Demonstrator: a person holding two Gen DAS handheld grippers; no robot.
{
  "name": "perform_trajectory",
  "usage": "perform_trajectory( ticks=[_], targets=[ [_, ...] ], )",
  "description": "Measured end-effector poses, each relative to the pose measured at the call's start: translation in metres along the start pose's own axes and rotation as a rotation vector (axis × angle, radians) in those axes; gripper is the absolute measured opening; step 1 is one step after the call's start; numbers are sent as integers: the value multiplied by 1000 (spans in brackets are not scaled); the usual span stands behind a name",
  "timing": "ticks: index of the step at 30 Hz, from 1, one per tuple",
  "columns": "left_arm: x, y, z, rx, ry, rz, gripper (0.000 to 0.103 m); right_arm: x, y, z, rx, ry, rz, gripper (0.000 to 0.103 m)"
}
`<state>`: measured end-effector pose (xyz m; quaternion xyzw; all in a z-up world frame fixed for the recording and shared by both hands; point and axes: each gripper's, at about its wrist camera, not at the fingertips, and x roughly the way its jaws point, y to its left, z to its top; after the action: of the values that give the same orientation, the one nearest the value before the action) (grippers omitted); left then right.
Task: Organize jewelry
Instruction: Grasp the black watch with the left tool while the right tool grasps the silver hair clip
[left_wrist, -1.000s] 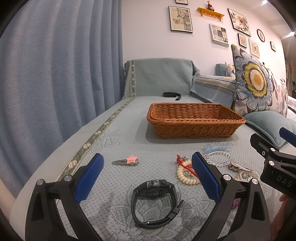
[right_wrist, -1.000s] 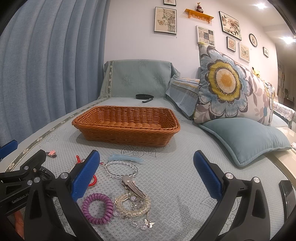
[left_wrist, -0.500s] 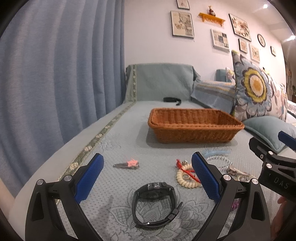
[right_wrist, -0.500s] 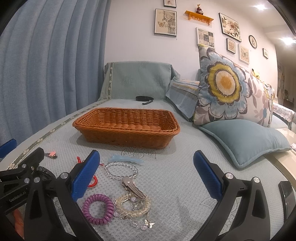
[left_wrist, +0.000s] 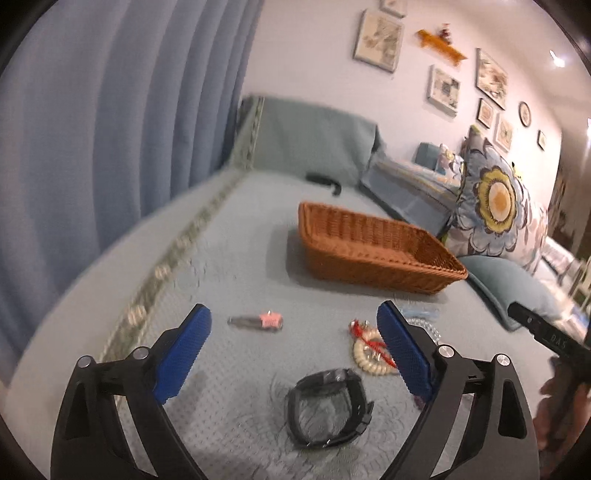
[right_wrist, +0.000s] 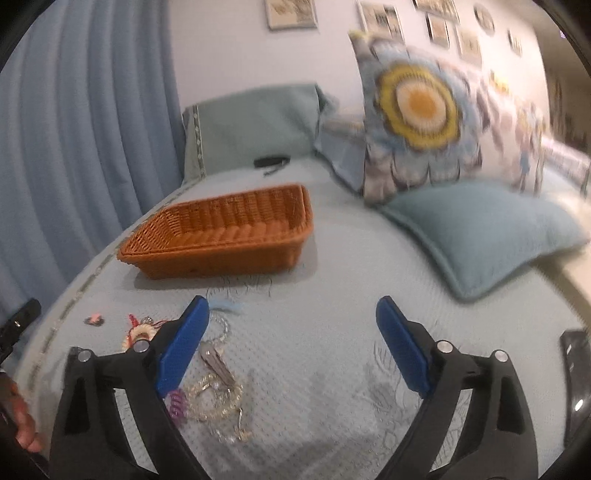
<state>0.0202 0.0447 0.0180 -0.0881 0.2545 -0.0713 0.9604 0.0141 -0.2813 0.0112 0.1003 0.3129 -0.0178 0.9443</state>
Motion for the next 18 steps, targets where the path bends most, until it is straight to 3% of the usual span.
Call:
perform_trajectory(
  ticks=[3,5,9,11,14,18],
  targets=[
    [7,13,2,-19,102,-63,85,2,2,-4,-58,67,23,76],
    [12,15,-2,-11,170,-85,74,6,10,-10,-103,127,55,59],
    [23,14,-16,16,284,-132,69,15,27,-21,-172,198,58,55],
    [28,10,-23,31,312,-129,53,24,38,-25,-204,207,65,53],
    [34,13,-30,11,352,-136,52,37,53,-30,-218,206,113,44],
    [35,14,-34,2,381,-145,52,59,73,-27,-274,222,97,38]
  ],
)
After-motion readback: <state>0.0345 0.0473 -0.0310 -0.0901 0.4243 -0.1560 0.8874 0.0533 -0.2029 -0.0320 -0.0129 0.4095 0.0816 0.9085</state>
